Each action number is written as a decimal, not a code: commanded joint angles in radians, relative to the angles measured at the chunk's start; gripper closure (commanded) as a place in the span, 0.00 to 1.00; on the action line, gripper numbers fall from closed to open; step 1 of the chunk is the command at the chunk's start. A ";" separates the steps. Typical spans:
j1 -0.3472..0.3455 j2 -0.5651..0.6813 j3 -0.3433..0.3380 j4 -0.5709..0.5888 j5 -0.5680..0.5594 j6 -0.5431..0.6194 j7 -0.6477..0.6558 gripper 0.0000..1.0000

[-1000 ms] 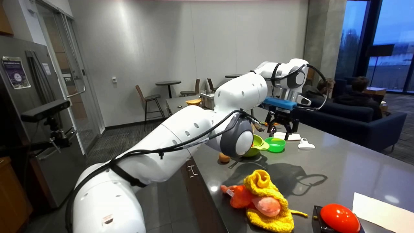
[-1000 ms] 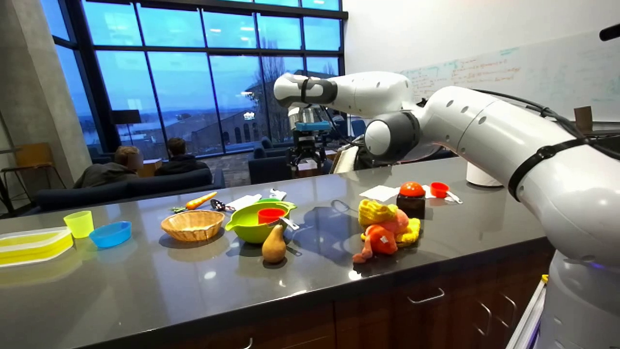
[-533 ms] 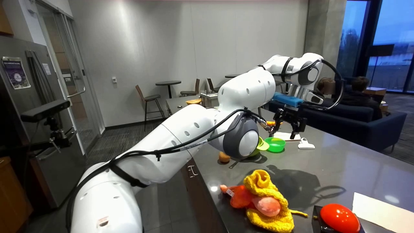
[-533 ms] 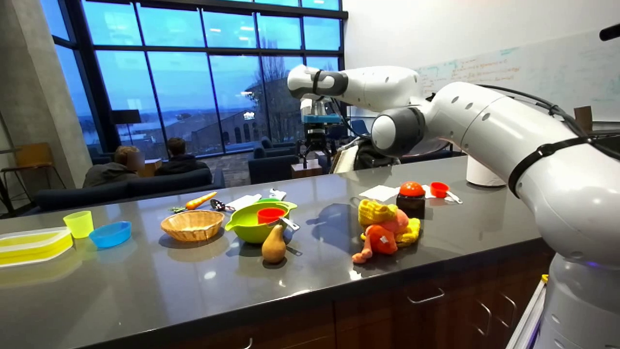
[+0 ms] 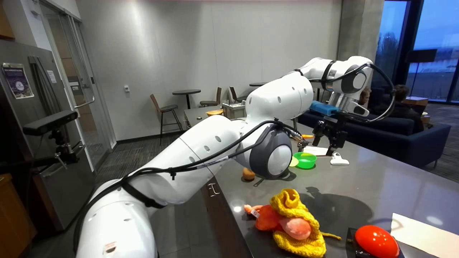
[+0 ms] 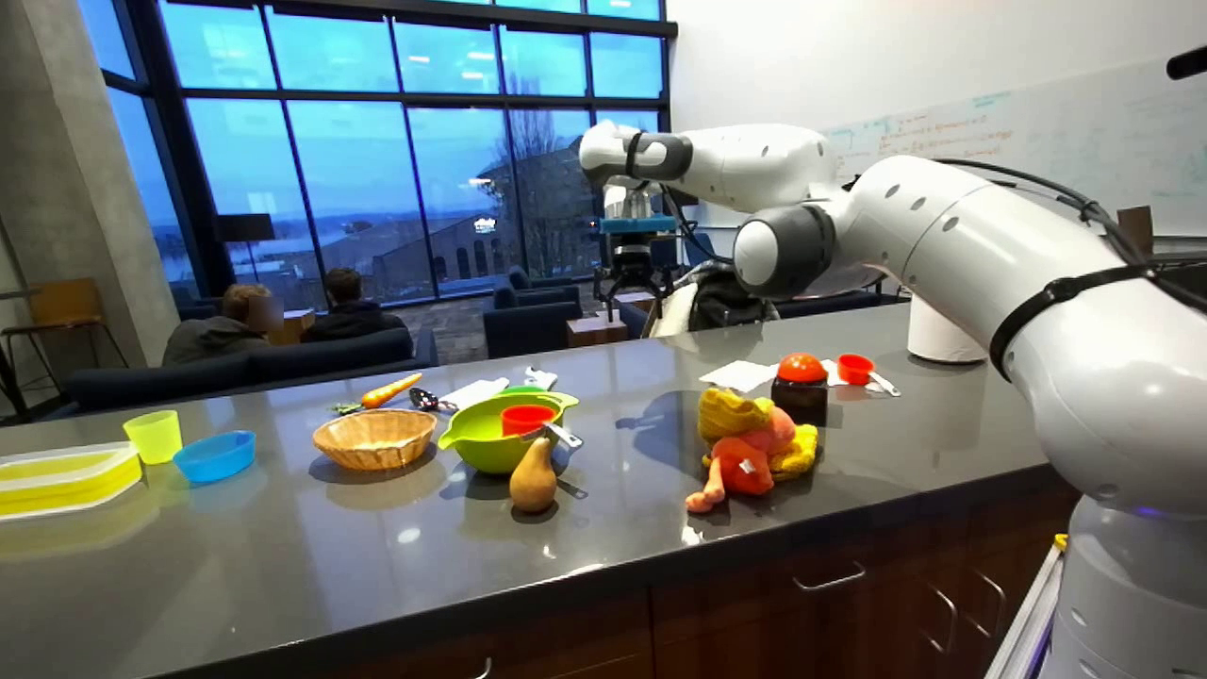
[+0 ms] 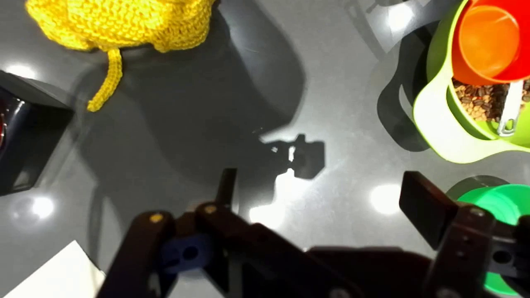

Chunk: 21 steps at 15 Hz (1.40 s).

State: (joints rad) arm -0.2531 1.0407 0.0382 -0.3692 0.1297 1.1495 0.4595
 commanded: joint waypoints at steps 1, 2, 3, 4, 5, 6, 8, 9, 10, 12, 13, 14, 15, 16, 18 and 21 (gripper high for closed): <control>-0.013 -0.021 -0.016 -0.024 0.033 -0.008 0.098 0.00; -0.016 0.014 -0.005 0.034 0.024 -0.024 0.124 0.00; -0.013 -0.020 -0.022 -0.029 0.030 0.004 0.136 0.00; -0.014 -0.016 -0.023 -0.024 0.030 0.006 0.157 0.00; -0.012 -0.008 -0.027 -0.011 0.028 0.010 0.183 0.00; -0.014 0.022 -0.015 0.039 0.020 -0.006 0.222 0.00; -0.011 -0.012 -0.041 -0.020 0.025 0.057 0.329 0.00; -0.011 -0.006 -0.047 -0.008 0.021 0.080 0.369 0.00; -0.015 -0.003 -0.049 -0.005 0.023 0.106 0.413 0.00; -0.023 0.000 -0.051 0.000 0.026 0.172 0.488 0.00; -0.027 0.001 -0.052 0.001 0.026 0.209 0.521 0.00; -0.028 0.001 -0.058 0.002 0.020 0.243 0.555 0.00; -0.029 -0.002 -0.067 0.001 0.010 0.268 0.581 0.00; -0.031 -0.005 -0.074 -0.003 0.003 0.288 0.605 0.00; -0.041 -0.014 -0.092 -0.014 -0.009 0.313 0.657 0.00; -0.053 -0.024 -0.121 -0.022 -0.039 0.305 0.711 0.00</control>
State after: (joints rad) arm -0.2969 1.0447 -0.0585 -0.3708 0.1141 1.4594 1.1128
